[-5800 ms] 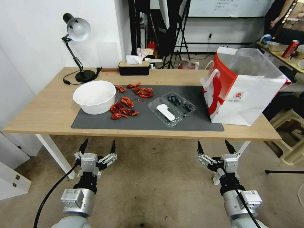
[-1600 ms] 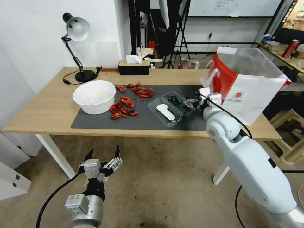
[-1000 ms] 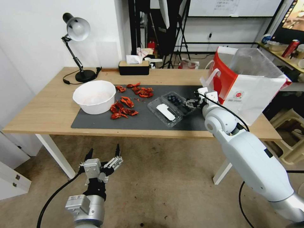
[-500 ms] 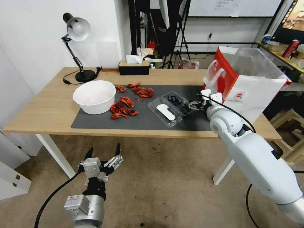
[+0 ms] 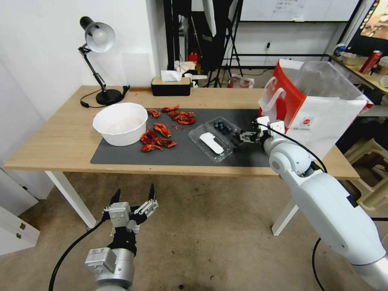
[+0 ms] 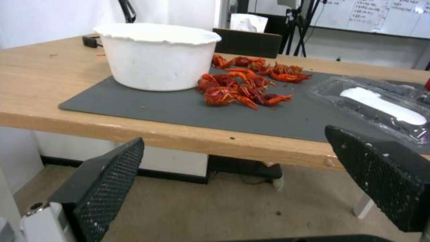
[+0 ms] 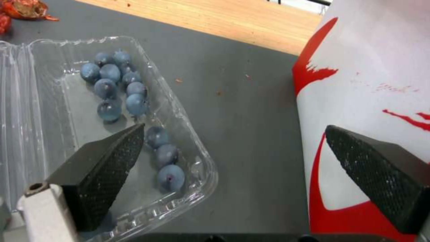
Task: Close the takeout container lid, then place the container into the takeout bag.
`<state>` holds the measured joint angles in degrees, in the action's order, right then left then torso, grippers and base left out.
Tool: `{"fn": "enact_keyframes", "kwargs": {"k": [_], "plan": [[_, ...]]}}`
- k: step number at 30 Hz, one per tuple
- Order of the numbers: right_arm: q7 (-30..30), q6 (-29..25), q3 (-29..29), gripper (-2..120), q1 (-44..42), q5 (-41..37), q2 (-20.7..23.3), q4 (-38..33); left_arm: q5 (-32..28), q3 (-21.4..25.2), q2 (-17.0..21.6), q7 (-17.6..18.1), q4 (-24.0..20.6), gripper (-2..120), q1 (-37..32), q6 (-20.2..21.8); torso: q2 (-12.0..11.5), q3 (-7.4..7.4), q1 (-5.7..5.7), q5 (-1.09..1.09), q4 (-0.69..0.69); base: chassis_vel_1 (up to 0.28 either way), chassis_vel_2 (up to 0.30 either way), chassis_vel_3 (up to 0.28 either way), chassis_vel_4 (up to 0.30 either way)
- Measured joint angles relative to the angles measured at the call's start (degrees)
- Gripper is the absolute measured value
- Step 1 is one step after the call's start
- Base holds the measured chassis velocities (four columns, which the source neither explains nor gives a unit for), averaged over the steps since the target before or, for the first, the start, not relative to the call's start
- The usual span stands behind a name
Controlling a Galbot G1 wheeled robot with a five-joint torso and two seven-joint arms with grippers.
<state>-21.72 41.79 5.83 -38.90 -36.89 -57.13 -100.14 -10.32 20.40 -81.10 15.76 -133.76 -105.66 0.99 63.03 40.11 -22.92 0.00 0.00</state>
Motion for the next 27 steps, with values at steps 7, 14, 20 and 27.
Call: {"fn": "enact_keyframes", "kwargs": {"k": [7,14,20,27], "plan": [[-0.52,0.00,-0.84,100,0.56,0.02,-0.18,0.35,0.00,0.08,0.13,0.06,-0.02,100,-0.23,-0.03,0.00,0.00,0.00,0.00,0.00,0.000,0.000,0.000,0.000],[-1.01,0.05,-1.84,100,1.28,0.04,-0.40,1.11,-0.07,0.16,0.24,0.14,-0.10,100,-0.30,-0.05,-0.01,0.00,0.00,0.00,0.00,0.000,0.000,0.000,0.000],[-0.98,0.06,-2.12,100,1.47,0.04,-0.43,1.50,-0.07,0.15,0.21,0.17,-0.10,100,-0.32,-0.05,-0.01,0.00,0.00,0.00,0.00,0.000,0.000,0.000,0.000],[-1.26,0.08,-2.69,100,2.13,0.29,-1.12,2.86,-0.07,0.11,0.10,0.20,0.05,100,-0.33,-0.06,-0.01,0.00,0.00,0.00,0.00,0.000,0.000,0.000,0.000]]}}
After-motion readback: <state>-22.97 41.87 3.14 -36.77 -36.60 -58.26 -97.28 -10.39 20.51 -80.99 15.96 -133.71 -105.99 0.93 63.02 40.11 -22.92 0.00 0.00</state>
